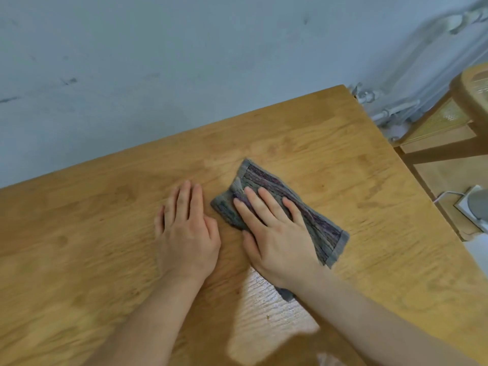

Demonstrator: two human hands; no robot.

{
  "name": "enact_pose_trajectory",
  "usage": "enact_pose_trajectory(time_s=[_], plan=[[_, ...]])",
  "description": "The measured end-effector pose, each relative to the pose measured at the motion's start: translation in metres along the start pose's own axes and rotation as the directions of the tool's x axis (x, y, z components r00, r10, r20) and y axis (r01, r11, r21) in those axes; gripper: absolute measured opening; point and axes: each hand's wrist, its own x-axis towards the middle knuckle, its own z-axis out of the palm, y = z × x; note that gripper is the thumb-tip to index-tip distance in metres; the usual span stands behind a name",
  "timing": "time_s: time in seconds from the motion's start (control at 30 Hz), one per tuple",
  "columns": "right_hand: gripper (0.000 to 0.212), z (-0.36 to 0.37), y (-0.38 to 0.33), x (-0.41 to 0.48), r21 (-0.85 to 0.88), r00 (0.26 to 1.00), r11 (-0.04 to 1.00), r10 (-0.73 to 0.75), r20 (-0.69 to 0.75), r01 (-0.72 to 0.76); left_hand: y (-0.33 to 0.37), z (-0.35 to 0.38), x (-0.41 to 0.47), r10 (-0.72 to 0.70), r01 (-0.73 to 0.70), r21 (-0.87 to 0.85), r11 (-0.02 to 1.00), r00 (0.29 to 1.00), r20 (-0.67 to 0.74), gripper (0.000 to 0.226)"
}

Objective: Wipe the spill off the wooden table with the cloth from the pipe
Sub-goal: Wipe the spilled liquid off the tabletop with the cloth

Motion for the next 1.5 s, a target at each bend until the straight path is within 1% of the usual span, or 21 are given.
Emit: enact_pose_trajectory(time_s=[0.07, 0.2, 0.27, 0.37, 0.43, 0.5, 0.57, 0.6, 0.7, 0.8, 0.87, 0.93, 0.97, 1.03, 1.1, 1.17, 1.23, 1.3, 1.37, 1.43, 1.5], plan=[[0.054, -0.002, 0.002, 0.031, 0.002, 0.999, 1.0, 0.029, -0.016, -0.029, -0.001, -0.001, 0.001, 0.009, -0.01, 0.034, 0.999, 1.0, 0.013, 0.056], [0.054, -0.006, 0.011, 0.131, 0.039, 0.983, 0.983, 0.18, -0.036, -0.179, 0.012, -0.006, 0.005, 0.035, -0.045, 0.103, 0.994, 0.994, 0.103, 0.056], [0.054, -0.007, 0.012, 0.161, 0.054, 0.98, 0.979, 0.196, -0.029, -0.194, 0.031, -0.002, 0.02, 0.056, -0.063, 0.068, 0.996, 0.993, 0.108, 0.057], [0.053, -0.006, 0.012, 0.152, 0.051, 0.99, 0.989, 0.139, -0.029, -0.137, 0.048, 0.007, 0.039, 0.003, -0.002, -0.019, 1.0, 1.0, 0.023, 0.056], [0.052, -0.007, 0.022, 0.109, 0.042, 0.991, 0.992, 0.123, -0.062, -0.12, 0.05, 0.012, 0.043, 0.002, -0.002, -0.017, 1.0, 1.0, -0.015, 0.056], [0.052, -0.008, 0.028, 0.051, 0.008, 0.99, 0.995, 0.099, -0.1, -0.099, 0.047, 0.012, 0.041, 0.002, -0.002, -0.009, 1.0, 1.0, -0.021, 0.058], [0.053, -0.009, 0.034, 0.013, -0.034, 0.996, 0.998, 0.048, -0.073, -0.05, 0.048, 0.013, 0.041, 0.003, -0.003, -0.003, 1.0, 1.0, -0.023, 0.058], [0.054, -0.009, 0.039, 0.01, -0.036, 0.999, 0.999, 0.022, -0.049, -0.024, 0.049, 0.014, 0.042, 0.005, -0.004, 0.003, 1.0, 1.0, -0.02, 0.058], [0.056, -0.014, 0.048, 0.066, -0.027, 1.0, 1.0, -0.003, -0.012, 0.003, 0.048, 0.015, 0.045, 0.0, 0.0, 0.02, 1.0, 1.0, -0.017, 0.058], [0.056, -0.018, 0.053, 0.15, -0.017, 0.99, 0.991, 0.136, -0.032, -0.136, 0.051, 0.012, 0.045, -0.004, 0.004, 0.026, 1.0, 1.0, -0.005, 0.059], [0.055, -0.016, 0.051, 0.169, 0.001, 0.981, 0.982, 0.188, -0.042, -0.188, 0.052, 0.011, 0.043, -0.005, 0.005, 0.03, 1.0, 1.0, 0.007, 0.06], [0.056, -0.014, 0.047, 0.133, 0.006, 0.989, 0.991, 0.133, -0.058, -0.133, 0.052, 0.011, 0.043, -0.007, 0.007, 0.033, 0.999, 1.0, 0.002, 0.06], [0.056, -0.013, 0.045, 0.1, 0.009, 0.995, 0.997, 0.076, -0.065, -0.076, 0.051, 0.011, 0.043, -0.008, 0.008, 0.036, 0.999, 1.0, 0.003, 0.059], [0.054, -0.015, 0.044, 0.039, 0.019, 0.999, 0.999, -0.036, -0.031, 0.036, 0.051, 0.01, 0.044, -0.013, 0.012, 0.041, 0.999, 1.0, 0.017, 0.059], [0.053, -0.014, 0.056, 0.028, 0.037, 0.995, 0.995, -0.097, -0.012, 0.097, 0.053, 0.01, 0.045, -0.014, 0.013, 0.044, 0.999, 1.0, 0.028, 0.059], [0.054, -0.018, 0.062, 0.067, 0.006, 0.999, 0.999, -0.033, -0.036, 0.033, 0.054, 0.009, 0.046, -0.005, 0.003, 0.052, 0.999, 0.999, 0.038, 0.059], [0.055, -0.023, 0.072, 0.124, 0.002, 0.993, 0.994, 0.106, -0.048, -0.106, 0.054, 0.009, 0.044, -0.019, 0.016, 0.066, 0.998, 0.999, 0.038, 0.058], [0.055, -0.025, 0.086, 0.171, 0.022, 0.978, 0.979, 0.202, -0.055, -0.201, 0.062, 0.007, 0.044, -0.037, 0.032, 0.065, 0.997, 0.997, 0.073, 0.058], [0.055, -0.021, 0.091, 0.195, 0.013, 0.974, 0.977, 0.212, -0.076, -0.211, 0.076, 0.009, 0.045, -0.017, 0.011, 0.047, 0.999, 0.992, 0.129, 0.061], [0.053, -0.02, 0.087, 0.204, 0.014, 0.977, 0.98, 0.198, -0.074, -0.198, 0.091, 0.013, 0.046, 0.024, -0.028, 0.026, 0.999, 0.993, 0.116, 0.064], [0.053, -0.023, 0.087, 0.197, 0.018, 0.987, 0.989, 0.145, -0.074, -0.144, 0.097, 0.017, 0.043, 0.016, -0.018, 0.025, 1.0, 0.996, 0.085, 0.065]])
